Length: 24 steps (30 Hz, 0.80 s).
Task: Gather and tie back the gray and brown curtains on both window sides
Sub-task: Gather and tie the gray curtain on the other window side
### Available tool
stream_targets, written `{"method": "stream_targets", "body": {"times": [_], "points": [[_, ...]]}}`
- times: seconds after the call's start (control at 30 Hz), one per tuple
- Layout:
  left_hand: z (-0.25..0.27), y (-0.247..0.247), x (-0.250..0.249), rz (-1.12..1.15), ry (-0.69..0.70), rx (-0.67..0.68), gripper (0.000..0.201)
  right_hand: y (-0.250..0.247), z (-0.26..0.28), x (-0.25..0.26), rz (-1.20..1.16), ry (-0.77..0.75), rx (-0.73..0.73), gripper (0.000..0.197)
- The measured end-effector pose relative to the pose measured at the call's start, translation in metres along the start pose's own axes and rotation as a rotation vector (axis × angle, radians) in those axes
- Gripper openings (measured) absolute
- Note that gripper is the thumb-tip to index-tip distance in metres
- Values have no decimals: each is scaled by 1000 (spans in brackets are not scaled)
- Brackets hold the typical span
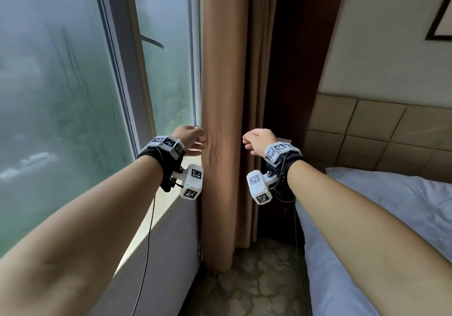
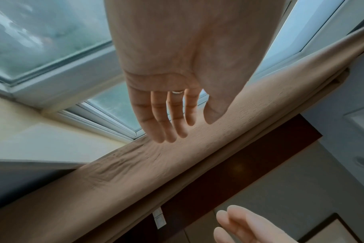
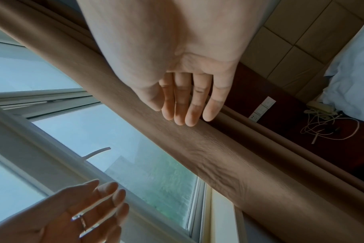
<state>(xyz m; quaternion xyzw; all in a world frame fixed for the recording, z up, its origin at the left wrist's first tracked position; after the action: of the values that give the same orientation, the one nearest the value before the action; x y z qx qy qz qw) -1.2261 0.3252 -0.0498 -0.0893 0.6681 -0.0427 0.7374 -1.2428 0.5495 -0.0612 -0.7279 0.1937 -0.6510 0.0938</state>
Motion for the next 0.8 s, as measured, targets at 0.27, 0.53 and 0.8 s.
{"method": "stream_targets", "body": {"times": [0.27, 0.53, 0.8], "points": [[-210, 10, 8, -106, 73, -81, 54, 46, -155, -30, 86, -57, 37, 22], [-342, 23, 20, -276, 201, -187, 87, 73, -265, -27, 221, -180, 94, 21], [-361, 56, 3, -206, 428, -76, 5, 86, -306, -16, 204, -319, 15, 22]]}}
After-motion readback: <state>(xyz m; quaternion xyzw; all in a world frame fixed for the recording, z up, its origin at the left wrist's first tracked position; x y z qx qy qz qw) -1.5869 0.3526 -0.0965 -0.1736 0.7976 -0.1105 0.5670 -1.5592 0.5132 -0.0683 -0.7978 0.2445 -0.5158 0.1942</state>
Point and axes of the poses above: each hand's wrist, its own z-axis away from the middle knuckle, its own y-axis out of the palm, x = y × z, the point moved 5 cm from there along -z, towards the middle knuckle
